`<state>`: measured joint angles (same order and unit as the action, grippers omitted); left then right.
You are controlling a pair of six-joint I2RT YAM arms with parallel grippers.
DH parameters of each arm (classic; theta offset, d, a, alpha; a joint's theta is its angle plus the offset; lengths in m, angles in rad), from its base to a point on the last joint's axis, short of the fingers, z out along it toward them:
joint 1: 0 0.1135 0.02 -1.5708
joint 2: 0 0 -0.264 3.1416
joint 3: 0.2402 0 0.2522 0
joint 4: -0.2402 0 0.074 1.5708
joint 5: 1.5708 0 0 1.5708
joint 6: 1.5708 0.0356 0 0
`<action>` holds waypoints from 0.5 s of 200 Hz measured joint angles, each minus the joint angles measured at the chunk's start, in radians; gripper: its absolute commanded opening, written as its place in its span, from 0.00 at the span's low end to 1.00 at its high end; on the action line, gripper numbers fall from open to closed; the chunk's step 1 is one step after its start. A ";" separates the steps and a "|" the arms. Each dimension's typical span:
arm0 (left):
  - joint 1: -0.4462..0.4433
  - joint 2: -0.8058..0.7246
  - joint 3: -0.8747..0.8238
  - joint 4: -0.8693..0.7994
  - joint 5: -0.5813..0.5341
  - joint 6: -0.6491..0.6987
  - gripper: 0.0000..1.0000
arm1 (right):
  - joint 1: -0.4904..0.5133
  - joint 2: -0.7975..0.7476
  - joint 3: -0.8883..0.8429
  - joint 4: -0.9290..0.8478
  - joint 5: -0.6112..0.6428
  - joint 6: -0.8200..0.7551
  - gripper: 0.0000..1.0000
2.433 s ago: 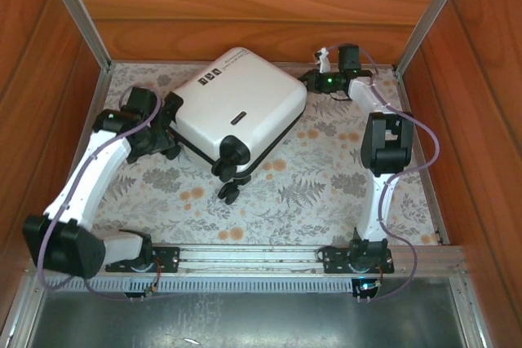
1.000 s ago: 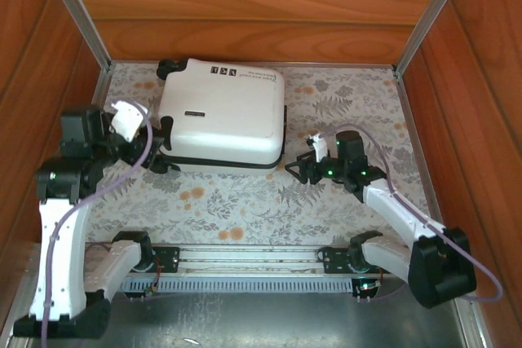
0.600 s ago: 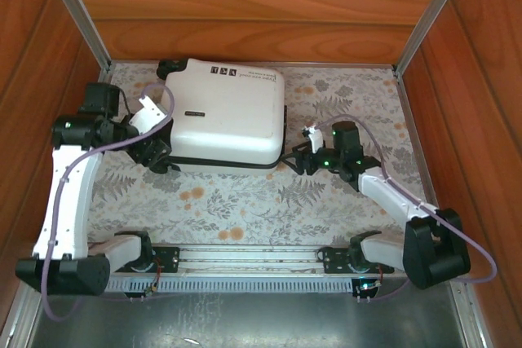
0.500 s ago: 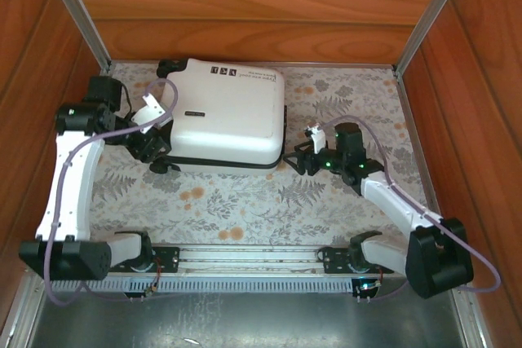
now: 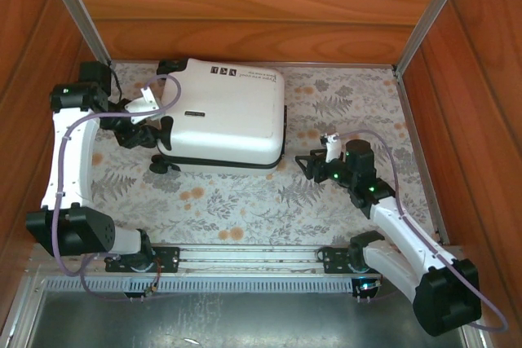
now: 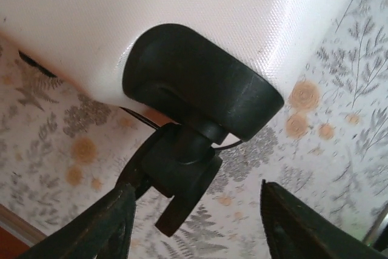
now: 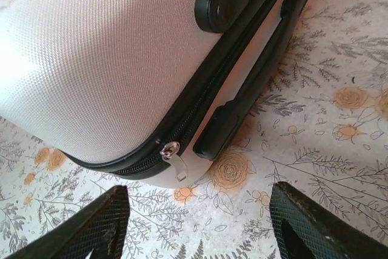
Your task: Pack the luggage
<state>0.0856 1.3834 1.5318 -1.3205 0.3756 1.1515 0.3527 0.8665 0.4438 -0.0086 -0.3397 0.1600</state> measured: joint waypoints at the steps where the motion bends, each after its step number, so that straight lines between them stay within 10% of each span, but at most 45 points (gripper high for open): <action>1: 0.000 0.000 -0.001 0.000 0.000 0.004 0.54 | 0.000 -0.001 0.000 0.000 0.000 0.000 0.65; 100: -0.035 0.008 -0.084 0.070 -0.007 0.186 0.67 | 0.000 -0.015 -0.002 -0.029 -0.003 0.003 0.67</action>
<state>0.0509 1.3914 1.4483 -1.2507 0.3683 1.3376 0.3531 0.8516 0.4423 -0.0380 -0.3424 0.1627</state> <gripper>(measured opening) 0.659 0.665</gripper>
